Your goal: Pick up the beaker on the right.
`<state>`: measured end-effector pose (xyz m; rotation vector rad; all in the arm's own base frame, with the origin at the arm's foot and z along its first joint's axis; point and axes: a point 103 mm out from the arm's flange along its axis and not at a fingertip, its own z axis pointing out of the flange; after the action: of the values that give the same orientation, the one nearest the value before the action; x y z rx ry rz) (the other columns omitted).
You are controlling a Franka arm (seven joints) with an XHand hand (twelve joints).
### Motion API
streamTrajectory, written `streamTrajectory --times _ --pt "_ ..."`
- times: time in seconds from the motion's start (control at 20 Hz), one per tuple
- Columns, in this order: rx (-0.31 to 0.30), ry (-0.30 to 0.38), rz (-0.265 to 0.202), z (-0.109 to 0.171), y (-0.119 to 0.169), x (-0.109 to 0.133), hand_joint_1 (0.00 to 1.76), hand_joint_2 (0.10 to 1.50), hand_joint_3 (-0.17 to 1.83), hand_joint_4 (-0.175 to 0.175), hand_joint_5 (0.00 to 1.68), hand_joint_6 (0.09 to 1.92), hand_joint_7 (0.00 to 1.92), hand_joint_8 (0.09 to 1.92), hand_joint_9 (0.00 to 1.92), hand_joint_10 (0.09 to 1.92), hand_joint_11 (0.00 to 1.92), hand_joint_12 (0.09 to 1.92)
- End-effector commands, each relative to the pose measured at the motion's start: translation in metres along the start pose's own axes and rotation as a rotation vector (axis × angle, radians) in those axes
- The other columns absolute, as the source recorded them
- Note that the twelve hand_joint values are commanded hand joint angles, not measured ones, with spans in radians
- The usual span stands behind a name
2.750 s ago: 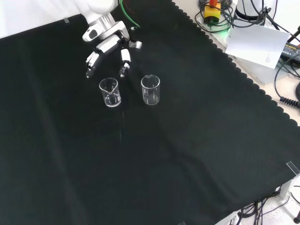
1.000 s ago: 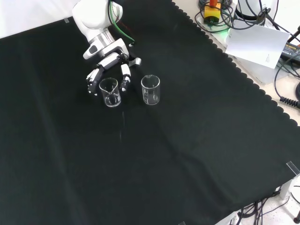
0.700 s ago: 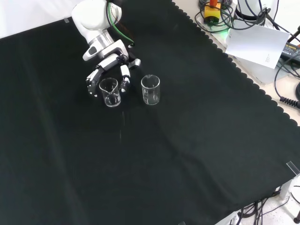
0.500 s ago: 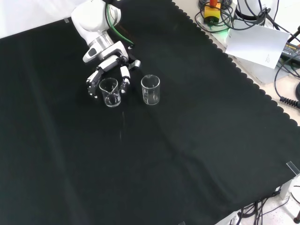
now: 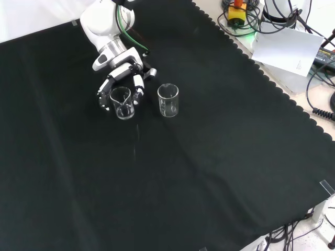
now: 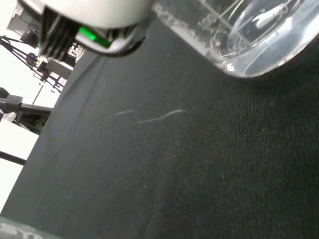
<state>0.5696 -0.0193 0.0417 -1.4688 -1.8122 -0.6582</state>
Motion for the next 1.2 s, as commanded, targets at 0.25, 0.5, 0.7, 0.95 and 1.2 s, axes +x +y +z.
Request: streamTrajectory --times 0.25,0.5,0.7,0.95,1.2 --pt "-0.121 -0.127 0.045 -0.013 0.000 0.008 1.24 0.92 0.23 -0.017 1.14 0.80 1.13 0.68 1.18 0.44 1.05 0.93" --pt "-0.204 -0.210 -0.006 -0.045 -0.001 0.029 1.33 0.76 0.43 -0.131 1.28 0.57 1.35 0.49 1.51 0.14 1.28 0.73" --pt "-0.206 -0.258 -0.043 -0.072 -0.005 0.048 1.32 0.73 0.44 -0.174 1.37 0.38 1.43 0.33 1.65 0.09 1.35 0.66" --pt "-0.132 -0.302 -0.039 -0.094 -0.014 0.061 1.32 0.72 0.45 -0.175 1.38 0.36 1.44 0.31 1.69 0.10 1.36 0.65" --pt "-0.060 -0.341 -0.032 -0.111 -0.035 0.069 1.32 0.69 0.54 -0.175 1.35 0.44 1.41 0.42 1.73 0.11 1.40 0.57"
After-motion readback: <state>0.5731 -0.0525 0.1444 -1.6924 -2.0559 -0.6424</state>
